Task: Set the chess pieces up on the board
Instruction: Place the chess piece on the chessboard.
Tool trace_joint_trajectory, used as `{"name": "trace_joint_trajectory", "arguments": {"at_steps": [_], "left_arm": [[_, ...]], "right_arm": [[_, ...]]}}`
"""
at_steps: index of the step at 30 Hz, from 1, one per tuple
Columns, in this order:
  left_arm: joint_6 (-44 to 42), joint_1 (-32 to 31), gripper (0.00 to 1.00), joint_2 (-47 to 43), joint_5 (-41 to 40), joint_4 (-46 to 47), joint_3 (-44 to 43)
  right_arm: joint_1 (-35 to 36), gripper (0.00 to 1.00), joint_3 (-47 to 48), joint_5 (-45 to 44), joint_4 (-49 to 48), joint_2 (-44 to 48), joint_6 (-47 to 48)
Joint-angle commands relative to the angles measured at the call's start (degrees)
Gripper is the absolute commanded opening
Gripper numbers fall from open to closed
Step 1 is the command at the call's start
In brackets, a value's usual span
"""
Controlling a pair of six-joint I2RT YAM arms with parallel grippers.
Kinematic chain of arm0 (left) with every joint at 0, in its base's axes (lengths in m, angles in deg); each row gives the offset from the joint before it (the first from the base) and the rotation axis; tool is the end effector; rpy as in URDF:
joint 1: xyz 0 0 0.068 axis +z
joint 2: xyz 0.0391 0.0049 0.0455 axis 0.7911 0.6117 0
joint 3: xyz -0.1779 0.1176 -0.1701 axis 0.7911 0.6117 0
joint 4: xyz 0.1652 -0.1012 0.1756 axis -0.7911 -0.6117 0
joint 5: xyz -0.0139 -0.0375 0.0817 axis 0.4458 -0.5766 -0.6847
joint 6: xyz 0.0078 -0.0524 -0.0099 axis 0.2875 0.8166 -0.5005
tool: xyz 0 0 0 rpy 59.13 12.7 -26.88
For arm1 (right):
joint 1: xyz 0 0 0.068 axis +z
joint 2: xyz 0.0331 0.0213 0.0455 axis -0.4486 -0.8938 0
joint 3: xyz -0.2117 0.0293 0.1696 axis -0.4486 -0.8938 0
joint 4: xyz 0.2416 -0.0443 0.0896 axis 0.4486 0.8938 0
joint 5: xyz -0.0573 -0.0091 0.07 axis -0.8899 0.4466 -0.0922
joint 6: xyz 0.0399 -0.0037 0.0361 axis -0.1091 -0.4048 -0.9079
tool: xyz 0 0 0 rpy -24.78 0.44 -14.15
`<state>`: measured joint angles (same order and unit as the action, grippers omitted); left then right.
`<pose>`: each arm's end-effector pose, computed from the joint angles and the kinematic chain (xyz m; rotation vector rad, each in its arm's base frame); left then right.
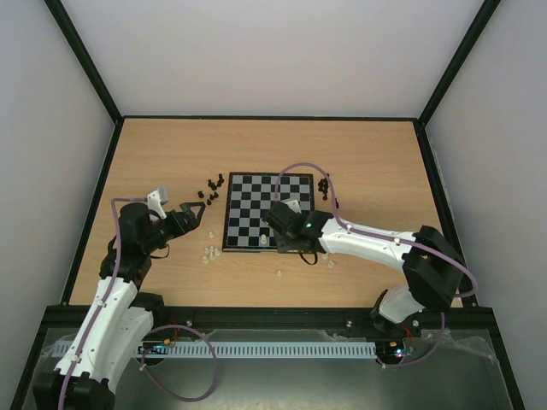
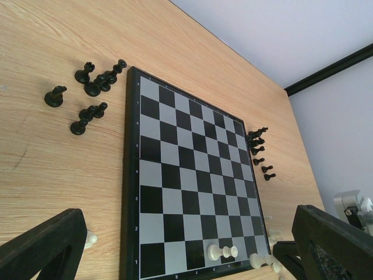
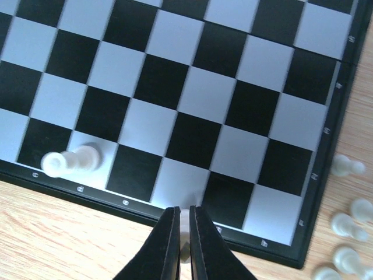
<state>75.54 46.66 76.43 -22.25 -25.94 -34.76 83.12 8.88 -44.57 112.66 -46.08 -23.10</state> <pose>0.1567 -0.0302 0.2428 -0.2696 1.9929 -0.9084 0.1794 0.2483 0.2181 -0.2800 2.4432 0.2682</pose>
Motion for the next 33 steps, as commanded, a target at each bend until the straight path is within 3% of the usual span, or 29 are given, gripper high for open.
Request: {"name": "trace_joint_trajectory", "arguments": {"at_steps": [1, 33], "left_arm": [[0.4, -0.3, 1.00, 0.1, -0.1, 1.0, 0.4], [0.3, -0.3, 0.99, 1.9, -0.5, 2.6, 1.2]], "right_arm": [[1.6, 0.06, 3.8, -1.8, -0.8, -2.8, 0.3], [3.0, 0.06, 7.9, -2.8, -4.2, -11.0, 2.3]]}}
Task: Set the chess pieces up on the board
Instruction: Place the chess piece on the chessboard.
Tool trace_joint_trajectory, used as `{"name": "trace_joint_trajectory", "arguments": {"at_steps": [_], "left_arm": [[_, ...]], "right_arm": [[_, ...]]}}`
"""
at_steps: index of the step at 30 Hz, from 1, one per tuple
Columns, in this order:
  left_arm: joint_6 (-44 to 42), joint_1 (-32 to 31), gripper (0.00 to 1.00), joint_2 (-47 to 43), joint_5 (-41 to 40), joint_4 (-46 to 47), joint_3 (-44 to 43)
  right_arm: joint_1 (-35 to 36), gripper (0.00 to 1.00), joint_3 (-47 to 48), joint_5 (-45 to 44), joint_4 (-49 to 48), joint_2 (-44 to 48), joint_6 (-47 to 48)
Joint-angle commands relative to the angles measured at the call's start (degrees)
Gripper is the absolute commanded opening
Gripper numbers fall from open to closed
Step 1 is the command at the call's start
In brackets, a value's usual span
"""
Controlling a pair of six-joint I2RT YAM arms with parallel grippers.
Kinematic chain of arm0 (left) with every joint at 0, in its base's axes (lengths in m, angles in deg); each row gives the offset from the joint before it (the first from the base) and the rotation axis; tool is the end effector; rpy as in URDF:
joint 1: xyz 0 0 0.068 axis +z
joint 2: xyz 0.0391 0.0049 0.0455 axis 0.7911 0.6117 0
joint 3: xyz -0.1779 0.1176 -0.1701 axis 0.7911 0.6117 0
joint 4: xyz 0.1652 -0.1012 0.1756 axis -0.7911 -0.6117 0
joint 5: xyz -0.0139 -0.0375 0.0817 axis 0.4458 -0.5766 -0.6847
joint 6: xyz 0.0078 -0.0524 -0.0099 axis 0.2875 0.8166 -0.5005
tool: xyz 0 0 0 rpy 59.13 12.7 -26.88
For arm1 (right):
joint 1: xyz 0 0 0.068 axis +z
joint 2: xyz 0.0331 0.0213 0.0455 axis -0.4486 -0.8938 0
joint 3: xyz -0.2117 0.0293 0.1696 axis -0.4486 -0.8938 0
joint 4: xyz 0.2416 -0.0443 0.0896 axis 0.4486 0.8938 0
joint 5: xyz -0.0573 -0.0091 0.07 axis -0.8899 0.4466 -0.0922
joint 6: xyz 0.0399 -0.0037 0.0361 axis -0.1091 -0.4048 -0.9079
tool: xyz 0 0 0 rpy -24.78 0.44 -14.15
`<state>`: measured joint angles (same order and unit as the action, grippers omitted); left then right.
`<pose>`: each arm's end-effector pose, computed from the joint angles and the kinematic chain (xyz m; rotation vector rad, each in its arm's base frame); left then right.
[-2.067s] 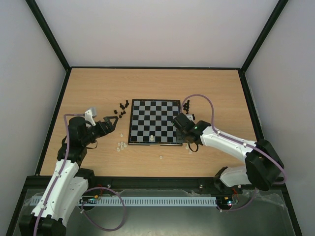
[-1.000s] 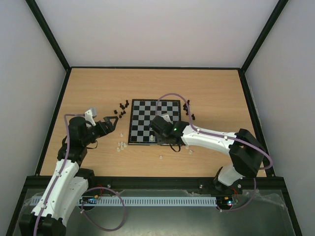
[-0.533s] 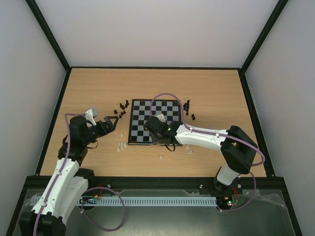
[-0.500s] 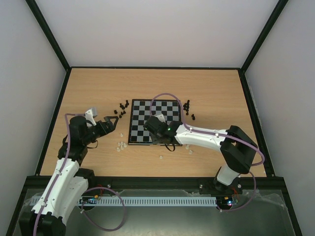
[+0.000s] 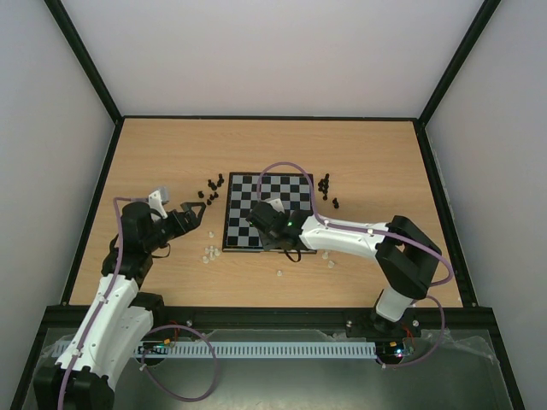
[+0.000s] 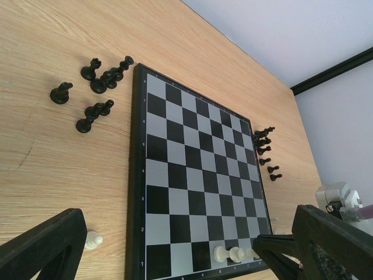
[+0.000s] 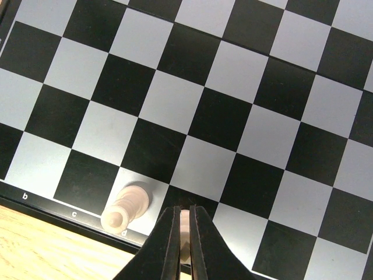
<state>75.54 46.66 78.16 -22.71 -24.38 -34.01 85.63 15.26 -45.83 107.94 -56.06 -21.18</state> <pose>0.1612 -0.0304 0.2366 -0.2823 2.0068 -0.8996 0.1909 0.2920 0.2037 -0.3565 2.4063 0.2699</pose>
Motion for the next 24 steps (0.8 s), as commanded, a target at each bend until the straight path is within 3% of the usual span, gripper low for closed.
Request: {"name": "trace_joint_trajectory", "arguments": {"at_steps": [1, 5, 17, 21, 24], "left_arm": [[0.3, -0.3, 0.99, 0.2, 0.0, 1.1, 0.5], [0.3, -0.3, 1.00, 0.2, 0.0, 1.2, 0.5], [0.4, -0.3, 1.00, 0.3, -0.2, 1.1, 0.5], [0.3, -0.3, 1.00, 0.4, -0.2, 1.0, 0.0], [-0.3, -0.3, 1.00, 0.9, 0.2, 0.1, -1.6]], "right_arm": [[0.4, 0.06, 1.6, -1.6, 0.5, -1.0, 0.4], [0.4, 0.06, 1.2, -1.5, 0.4, -1.0, 0.4], [0.4, 0.20, 1.5, -1.3, 0.9, -0.2, 0.4], [0.4, 0.33, 1.7, -2.4, 1.9, 1.5, 0.4], [0.4, 0.49, 2.2, -4.0, 3.9, 4.3, 0.2]]}}
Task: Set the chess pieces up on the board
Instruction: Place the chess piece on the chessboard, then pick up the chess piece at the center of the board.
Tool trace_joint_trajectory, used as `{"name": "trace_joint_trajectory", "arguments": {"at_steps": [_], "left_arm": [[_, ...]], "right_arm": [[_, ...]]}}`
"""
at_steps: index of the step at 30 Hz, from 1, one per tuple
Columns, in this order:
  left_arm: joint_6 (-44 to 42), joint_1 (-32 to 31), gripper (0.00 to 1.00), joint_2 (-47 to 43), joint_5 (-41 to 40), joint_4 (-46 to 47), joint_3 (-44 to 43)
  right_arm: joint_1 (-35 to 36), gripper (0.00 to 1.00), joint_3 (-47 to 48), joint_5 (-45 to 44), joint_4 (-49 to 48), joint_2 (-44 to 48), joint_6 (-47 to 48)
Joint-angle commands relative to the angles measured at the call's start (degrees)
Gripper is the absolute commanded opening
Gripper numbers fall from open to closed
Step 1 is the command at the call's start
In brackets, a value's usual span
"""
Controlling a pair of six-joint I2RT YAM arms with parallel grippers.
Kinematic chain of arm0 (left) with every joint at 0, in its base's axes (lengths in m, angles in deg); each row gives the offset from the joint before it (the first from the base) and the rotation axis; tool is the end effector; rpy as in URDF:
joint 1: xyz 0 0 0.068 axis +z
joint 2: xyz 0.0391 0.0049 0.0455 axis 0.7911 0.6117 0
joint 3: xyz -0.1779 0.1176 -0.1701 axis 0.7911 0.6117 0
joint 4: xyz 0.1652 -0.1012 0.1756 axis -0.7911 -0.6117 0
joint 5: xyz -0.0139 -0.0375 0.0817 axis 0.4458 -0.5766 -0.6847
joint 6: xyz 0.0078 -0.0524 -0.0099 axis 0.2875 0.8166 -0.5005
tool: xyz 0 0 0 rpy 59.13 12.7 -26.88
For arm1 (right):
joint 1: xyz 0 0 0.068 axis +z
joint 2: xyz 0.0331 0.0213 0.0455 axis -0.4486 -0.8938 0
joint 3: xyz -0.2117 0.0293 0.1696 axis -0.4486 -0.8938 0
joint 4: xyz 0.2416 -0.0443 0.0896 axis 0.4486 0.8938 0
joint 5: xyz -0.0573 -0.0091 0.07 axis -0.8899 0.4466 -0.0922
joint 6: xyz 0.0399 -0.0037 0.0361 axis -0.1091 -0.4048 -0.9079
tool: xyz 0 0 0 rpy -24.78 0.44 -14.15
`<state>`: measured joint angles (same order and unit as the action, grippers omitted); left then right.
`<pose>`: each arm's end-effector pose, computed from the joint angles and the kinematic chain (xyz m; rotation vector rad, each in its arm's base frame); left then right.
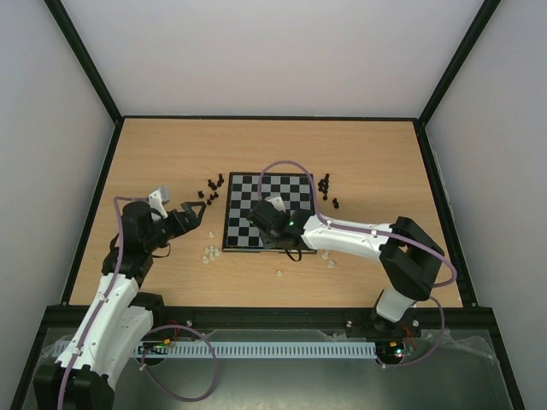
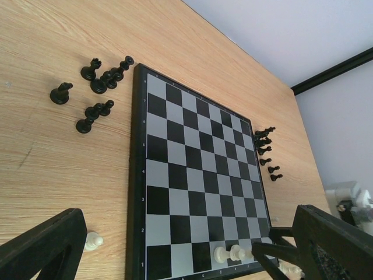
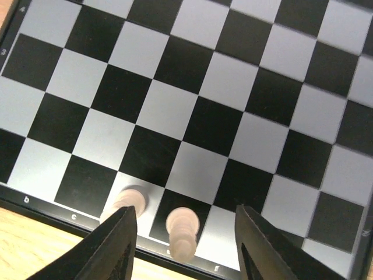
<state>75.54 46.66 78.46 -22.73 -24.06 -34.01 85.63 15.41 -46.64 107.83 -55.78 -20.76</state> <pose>0.1621 -0.0305 0.2364 -0.2824 2.0064 -0.8993 0.1913 0.2918 0.2064 -0.3548 2.3908 0.2619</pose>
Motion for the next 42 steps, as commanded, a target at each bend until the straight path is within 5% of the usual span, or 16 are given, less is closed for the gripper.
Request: {"name": "trace_joint_trajectory", "arguments": {"at_steps": [1, 13, 29, 35, 42], "left_arm": [[-0.7, -0.3, 1.00, 0.7, 0.8, -0.7, -2.2], [-2.2, -0.3, 0.99, -2.7, 8.0, -10.2, -9.6], [5.6, -0.3, 1.00, -27.2, 11.0, -20.8, -3.8], [4.8, -0.3, 0.99, -28.5, 7.8, -21.6, -3.3], [3.1, -0.3, 1.00, -26.9, 4.6, -19.2, -0.3]], "right_arm": [[0.4, 0.54, 2.0, -3.5, 4.6, 5.4, -0.1], [0.4, 0.99, -5.5, 1.0, 13.2, 29.4, -0.4], [0.5, 0.96, -22.3, 18.1, 8.3, 44.3, -6.6], [1.7, 0.85, -22.4, 14.2, 8.5, 40.9, -6.7], [8.2, 0.62, -20.0, 2.6, 10.2, 30.8, -8.2]]}}
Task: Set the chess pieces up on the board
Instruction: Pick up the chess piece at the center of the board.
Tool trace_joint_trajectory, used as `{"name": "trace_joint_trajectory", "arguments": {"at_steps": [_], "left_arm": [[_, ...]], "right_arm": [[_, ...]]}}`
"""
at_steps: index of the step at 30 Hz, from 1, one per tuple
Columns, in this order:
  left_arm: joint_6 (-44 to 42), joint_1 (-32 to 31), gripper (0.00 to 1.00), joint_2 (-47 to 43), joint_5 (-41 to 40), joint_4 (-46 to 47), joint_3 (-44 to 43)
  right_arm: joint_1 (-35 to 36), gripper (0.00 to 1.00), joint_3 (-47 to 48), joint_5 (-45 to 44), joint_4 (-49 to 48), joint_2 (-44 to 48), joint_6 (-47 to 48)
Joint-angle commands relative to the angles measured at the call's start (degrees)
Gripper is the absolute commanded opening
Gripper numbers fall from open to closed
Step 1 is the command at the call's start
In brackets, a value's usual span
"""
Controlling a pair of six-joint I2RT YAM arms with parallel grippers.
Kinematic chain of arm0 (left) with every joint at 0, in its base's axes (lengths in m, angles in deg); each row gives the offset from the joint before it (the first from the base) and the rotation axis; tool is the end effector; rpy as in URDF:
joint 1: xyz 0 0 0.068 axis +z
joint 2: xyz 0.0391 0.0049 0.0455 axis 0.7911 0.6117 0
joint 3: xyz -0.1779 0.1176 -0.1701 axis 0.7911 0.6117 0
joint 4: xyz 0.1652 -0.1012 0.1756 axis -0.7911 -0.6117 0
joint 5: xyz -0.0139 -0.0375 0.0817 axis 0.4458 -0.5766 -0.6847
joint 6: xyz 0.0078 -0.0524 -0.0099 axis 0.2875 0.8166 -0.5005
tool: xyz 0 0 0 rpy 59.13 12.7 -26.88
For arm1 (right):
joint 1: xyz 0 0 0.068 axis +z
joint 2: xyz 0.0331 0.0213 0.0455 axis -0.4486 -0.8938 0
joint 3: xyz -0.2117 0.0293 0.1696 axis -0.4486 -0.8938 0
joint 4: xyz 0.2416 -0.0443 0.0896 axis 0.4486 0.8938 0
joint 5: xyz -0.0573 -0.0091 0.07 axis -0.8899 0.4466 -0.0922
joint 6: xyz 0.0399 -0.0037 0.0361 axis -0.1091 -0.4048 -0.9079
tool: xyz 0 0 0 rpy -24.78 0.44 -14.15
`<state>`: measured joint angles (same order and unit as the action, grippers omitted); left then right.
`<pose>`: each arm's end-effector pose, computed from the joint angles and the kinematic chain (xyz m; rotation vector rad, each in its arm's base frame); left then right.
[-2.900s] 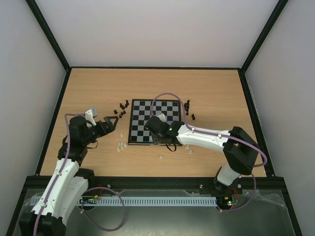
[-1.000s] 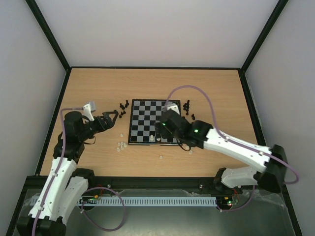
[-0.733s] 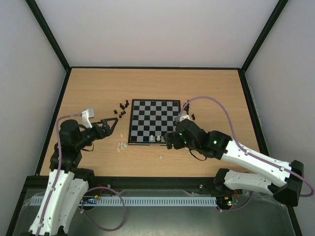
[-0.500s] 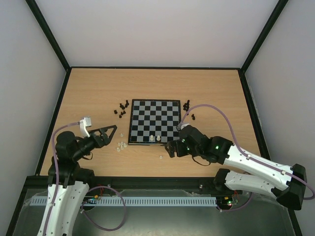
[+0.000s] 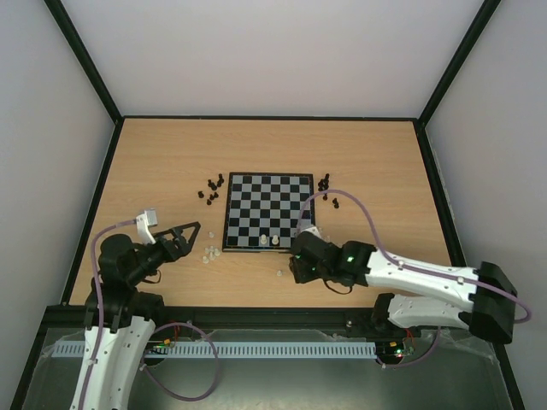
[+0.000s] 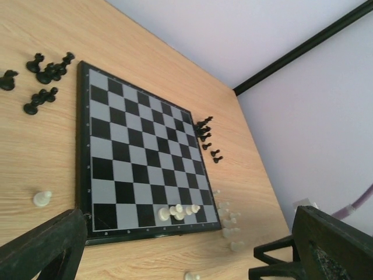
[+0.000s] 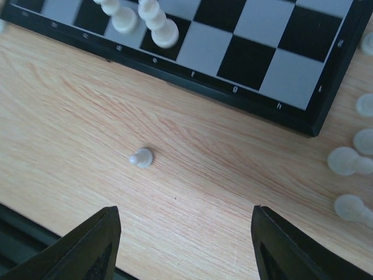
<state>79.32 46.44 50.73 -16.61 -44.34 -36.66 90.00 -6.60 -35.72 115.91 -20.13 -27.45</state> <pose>0.0794 -0.0261 0.2673 -0.1835 1.8627 -1.0503 0.1019 0.1873 0.2362 -0.3791 2.4392 0.6098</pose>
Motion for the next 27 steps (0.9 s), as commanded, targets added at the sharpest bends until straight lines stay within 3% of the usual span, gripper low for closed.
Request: {"name": "trace_joint_trajectory", "arguments": {"at_steps": [1, 9, 27], "left_arm": [[-0.4, -0.1, 0.99, 1.0, -1.7, 1.6, 3.0], [-0.6, -0.1, 1.00, 6.5, -2.6, 6.0, 4.6], [-0.3, -0.2, 1.00, 5.6, -3.4, 6.3, 5.7]], "right_arm": [[5.0, 0.58, 2.4, -9.6, 2.1, -6.3, -2.0], [8.3, 0.48, 3.7, -8.0, -3.0, -14.1, -1.2], [8.5, 0.33, 7.1, -3.8, -9.1, -24.7, 1.5]]}}
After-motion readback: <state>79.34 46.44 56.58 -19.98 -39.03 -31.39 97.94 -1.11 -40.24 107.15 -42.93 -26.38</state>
